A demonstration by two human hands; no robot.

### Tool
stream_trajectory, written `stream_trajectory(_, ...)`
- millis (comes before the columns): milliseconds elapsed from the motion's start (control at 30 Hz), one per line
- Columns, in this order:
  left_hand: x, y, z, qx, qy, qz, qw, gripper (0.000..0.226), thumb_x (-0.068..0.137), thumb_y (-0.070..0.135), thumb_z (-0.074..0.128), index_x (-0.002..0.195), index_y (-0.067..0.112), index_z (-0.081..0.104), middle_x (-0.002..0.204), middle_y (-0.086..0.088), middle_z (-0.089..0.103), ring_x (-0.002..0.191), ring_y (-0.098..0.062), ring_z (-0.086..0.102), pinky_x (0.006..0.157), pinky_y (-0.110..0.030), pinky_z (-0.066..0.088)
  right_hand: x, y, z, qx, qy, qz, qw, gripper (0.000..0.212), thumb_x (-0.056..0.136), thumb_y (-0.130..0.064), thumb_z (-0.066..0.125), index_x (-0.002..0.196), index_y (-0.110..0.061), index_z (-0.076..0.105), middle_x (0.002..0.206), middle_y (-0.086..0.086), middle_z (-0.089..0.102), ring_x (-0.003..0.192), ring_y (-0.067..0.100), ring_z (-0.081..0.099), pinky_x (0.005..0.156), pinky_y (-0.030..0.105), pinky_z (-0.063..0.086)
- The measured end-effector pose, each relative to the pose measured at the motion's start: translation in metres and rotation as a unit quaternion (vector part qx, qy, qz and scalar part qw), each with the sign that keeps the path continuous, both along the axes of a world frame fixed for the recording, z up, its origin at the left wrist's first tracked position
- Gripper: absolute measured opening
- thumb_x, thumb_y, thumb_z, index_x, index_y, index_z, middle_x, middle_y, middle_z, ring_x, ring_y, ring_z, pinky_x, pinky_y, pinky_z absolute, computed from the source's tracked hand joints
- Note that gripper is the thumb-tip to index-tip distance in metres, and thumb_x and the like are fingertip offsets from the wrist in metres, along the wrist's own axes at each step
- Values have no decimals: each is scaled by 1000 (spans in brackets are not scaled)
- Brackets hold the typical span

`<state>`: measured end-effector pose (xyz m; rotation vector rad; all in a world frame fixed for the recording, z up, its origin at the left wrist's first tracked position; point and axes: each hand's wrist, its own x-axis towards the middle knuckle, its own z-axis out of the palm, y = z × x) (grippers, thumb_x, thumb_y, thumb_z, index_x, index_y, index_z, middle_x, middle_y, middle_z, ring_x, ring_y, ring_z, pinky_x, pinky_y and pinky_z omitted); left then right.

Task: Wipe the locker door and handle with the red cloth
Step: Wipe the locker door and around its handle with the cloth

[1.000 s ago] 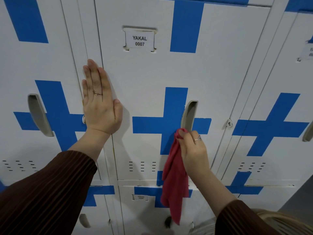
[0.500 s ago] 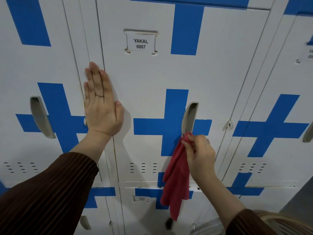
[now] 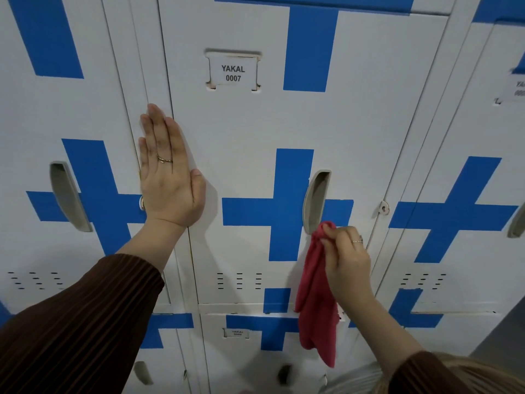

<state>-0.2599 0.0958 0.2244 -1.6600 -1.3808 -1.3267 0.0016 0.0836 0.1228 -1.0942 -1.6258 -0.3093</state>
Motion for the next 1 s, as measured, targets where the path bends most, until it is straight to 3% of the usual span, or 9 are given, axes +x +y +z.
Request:
stream_trajectory(100, -1, 1, 0, 1, -1, 3, 1000, 78, 73, 11, 37, 142, -11, 8, 148, -36, 7, 138, -42, 0, 116, -34, -8, 12, -3, 18, 23, 45, -11, 999, 16, 85, -5, 50, 89, 5, 61, 79, 15, 56, 72, 11, 46, 65, 16, 36)
stream_trajectory(200, -1, 1, 0, 3, -2, 7, 1000, 78, 73, 9, 37, 142, -11, 9, 148, -36, 8, 138, -42, 0, 116, -34, -8, 9, 3, 53, 76, 109, -18, 991, 16, 85, -2, 49, 91, 6, 61, 80, 18, 55, 73, 14, 45, 66, 13, 32)
stream_trajectory(400, -1, 2, -1, 2, 0, 10, 1000, 77, 74, 10, 37, 142, -11, 9, 148, -36, 8, 138, -45, 2, 116, -34, -8, -9, 3, 20, 33, 39, -3, 999, 25, 88, -10, 42, 94, 6, 60, 81, 17, 54, 73, 4, 36, 69, 15, 36)
stream_trajectory(533, -1, 2, -1, 5, 5, 10, 1000, 77, 74, 10, 38, 142, -11, 8, 147, -37, 8, 137, -45, 2, 116, -35, -8, 2, -5, 16, 11, 39, 21, 999, 19, 87, -7, 50, 95, 5, 62, 79, 14, 56, 72, 11, 45, 65, 23, 42)
stream_trajectory(667, 0, 2, -1, 2, 2, 8, 1000, 78, 73, 10, 37, 142, -11, 8, 147, -37, 7, 138, -44, 1, 116, -34, -8, -8, 1, 84, 68, 114, -10, 991, 15, 84, 1, 54, 95, 5, 63, 83, 16, 57, 75, 13, 47, 68, 11, 33)
stream_trajectory(733, 0, 2, -1, 1, -2, 7, 1000, 77, 74, 11, 37, 142, -10, 8, 148, -36, 7, 138, -43, 1, 116, -34, -8, -22, 5, 106, 63, 122, 12, 990, 16, 84, 3, 53, 96, 3, 64, 88, 10, 55, 78, 7, 44, 72, 0, 29)
stream_trajectory(833, 0, 2, -2, -2, -5, 9, 1000, 77, 75, 13, 36, 143, -9, 7, 148, -35, 7, 139, -42, 0, 116, -35, -7, -36, 10, 101, 10, 76, 76, 994, 21, 94, -11, 44, 99, -9, 64, 88, -10, 45, 76, -4, 37, 72, 2, 29)
stream_trajectory(900, 0, 2, -2, -3, -5, 9, 1000, 77, 75, 13, 35, 143, -9, 6, 149, -34, 6, 139, -41, 0, 116, -35, -7, -32, 7, 101, 22, 45, 57, 997, 27, 94, -17, 40, 103, -8, 64, 91, -2, 47, 78, -3, 32, 72, 3, 29)
stream_trajectory(1000, 0, 1, -1, -7, -6, 8, 1000, 78, 75, 13, 35, 143, -8, 5, 149, -34, 5, 139, -41, 0, 116, -35, -8, -24, 6, 108, 69, 119, -22, 990, 17, 87, 0, 49, 97, 4, 62, 90, 17, 55, 79, 7, 38, 71, 8, 30)
